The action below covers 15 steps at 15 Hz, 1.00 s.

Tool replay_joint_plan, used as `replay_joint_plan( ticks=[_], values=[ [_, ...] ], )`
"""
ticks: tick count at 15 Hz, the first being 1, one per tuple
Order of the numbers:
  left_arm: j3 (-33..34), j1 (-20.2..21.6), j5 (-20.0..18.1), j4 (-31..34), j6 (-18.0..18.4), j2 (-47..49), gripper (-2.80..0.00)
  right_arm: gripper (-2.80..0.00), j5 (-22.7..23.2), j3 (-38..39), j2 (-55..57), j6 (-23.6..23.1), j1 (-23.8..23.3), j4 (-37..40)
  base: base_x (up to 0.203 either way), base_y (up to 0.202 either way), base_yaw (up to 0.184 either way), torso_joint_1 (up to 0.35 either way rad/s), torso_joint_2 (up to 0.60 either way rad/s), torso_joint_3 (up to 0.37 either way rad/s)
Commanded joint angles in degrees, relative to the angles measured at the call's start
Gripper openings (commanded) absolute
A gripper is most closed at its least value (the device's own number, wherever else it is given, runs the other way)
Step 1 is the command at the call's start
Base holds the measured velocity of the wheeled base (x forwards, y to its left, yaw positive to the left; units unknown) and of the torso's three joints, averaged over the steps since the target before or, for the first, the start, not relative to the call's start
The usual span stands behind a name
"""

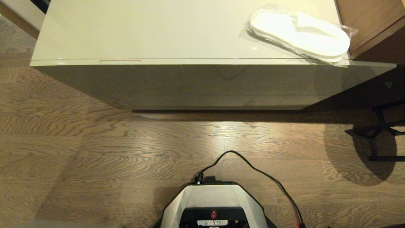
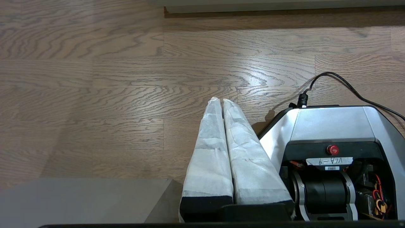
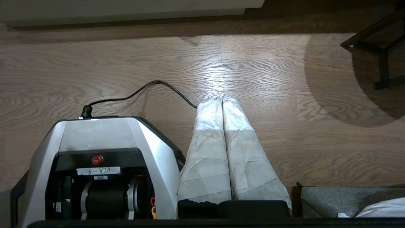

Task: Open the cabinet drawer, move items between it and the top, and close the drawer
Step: Open the drawer

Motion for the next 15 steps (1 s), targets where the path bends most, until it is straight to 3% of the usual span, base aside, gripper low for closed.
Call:
replay_joint_plan(
  ticks=[1, 12, 15],
  values=[
    [-0.1, 0.0, 0.0, 0.0, 0.0, 0.1, -2.8, -2.8, 0.0, 0.1, 0.1, 0.2, 0.0, 0.0, 0.0, 0.0, 0.0, 0.0, 0.0, 0.0],
    [0.0, 0.0, 0.0, 0.0, 0.0, 0.1, -2.8, -2.8, 0.4, 0.1, 0.1, -0.5, 0.0, 0.1, 0.0, 0.0, 0.0, 0.0, 0.0, 0.0],
    [0.0, 0.0, 0.0, 0.0, 0.0, 0.1, -2.8, -2.8, 0.5, 0.1, 0.1, -2.7, 0.0, 0.1, 0.0, 0.0, 0.0, 0.0, 0.0, 0.0]
  ],
)
